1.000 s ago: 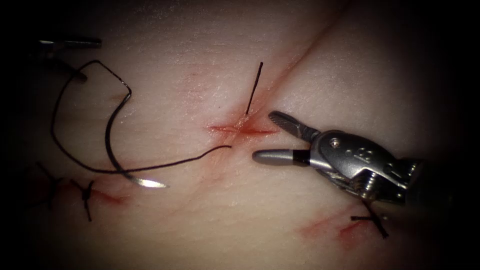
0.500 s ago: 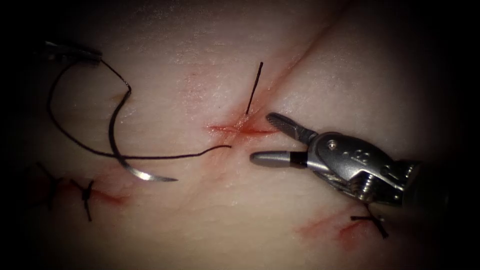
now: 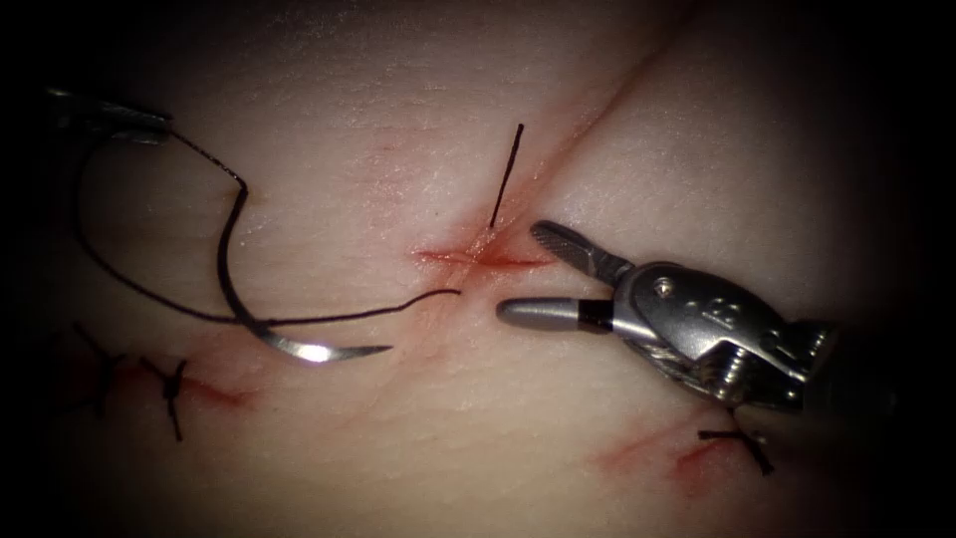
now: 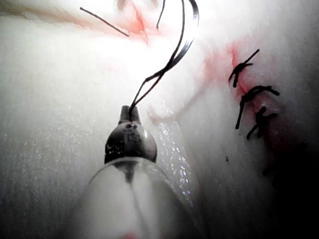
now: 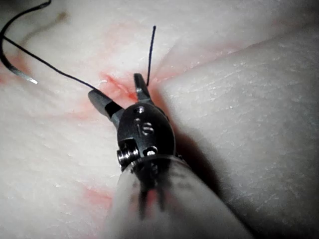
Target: Wound Closure
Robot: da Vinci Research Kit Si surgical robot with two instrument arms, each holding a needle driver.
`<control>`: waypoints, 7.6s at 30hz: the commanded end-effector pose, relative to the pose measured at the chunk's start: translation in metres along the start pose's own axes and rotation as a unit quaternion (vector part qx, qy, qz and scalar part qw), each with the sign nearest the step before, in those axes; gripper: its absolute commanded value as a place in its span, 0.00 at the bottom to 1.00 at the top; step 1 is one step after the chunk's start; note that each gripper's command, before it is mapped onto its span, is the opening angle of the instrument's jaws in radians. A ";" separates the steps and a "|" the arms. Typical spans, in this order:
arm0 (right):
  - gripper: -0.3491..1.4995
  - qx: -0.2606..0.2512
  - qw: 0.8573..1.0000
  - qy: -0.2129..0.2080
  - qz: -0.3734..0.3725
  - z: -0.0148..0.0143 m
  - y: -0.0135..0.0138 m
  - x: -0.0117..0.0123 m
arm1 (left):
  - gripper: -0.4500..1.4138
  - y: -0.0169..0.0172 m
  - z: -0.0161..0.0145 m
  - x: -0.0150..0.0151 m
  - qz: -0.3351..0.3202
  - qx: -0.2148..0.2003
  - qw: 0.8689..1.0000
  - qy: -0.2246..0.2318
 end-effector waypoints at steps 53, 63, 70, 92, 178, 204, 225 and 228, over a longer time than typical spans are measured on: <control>0.00 0.323 0.943 0.071 -0.039 0.0152 -0.0086 0.0067 | 0.00 -0.0056 0.0113 0.0025 -0.239 0.197 0.916 -0.256; 0.00 0.331 0.930 0.159 0.009 0.0145 -0.0075 0.0087 | 0.00 -0.0043 0.0115 0.0019 -0.246 0.213 0.905 -0.273; 0.00 0.280 0.926 0.253 0.008 0.0127 -0.0056 0.0106 | 0.00 -0.0012 0.0111 0.0030 -0.238 0.224 0.901 -0.286; 0.00 0.120 0.968 0.207 -0.071 0.0128 -0.0040 0.0119 | 0.00 0.0021 0.0115 0.0115 -0.194 0.296 0.876 -0.328; 0.33 0.286 0.953 -0.019 -0.099 0.0125 -0.0064 0.0012 | 0.00 -0.0120 0.0086 0.0049 0.189 0.288 0.927 -0.150; 0.55 0.337 0.926 0.172 -0.016 0.0096 -0.0048 0.0043 | 0.00 -0.0061 0.0154 -0.0045 0.199 0.200 0.955 -0.089; 0.71 0.257 0.944 0.201 -0.037 0.0082 -0.0022 0.0051 | 0.00 0.0049 0.0117 0.0033 -0.063 0.267 0.925 -0.265; 0.70 0.247 0.947 0.199 -0.041 0.0078 -0.0020 0.0050 | 0.00 0.0060 0.0116 0.0053 -0.115 0.272 0.910 -0.291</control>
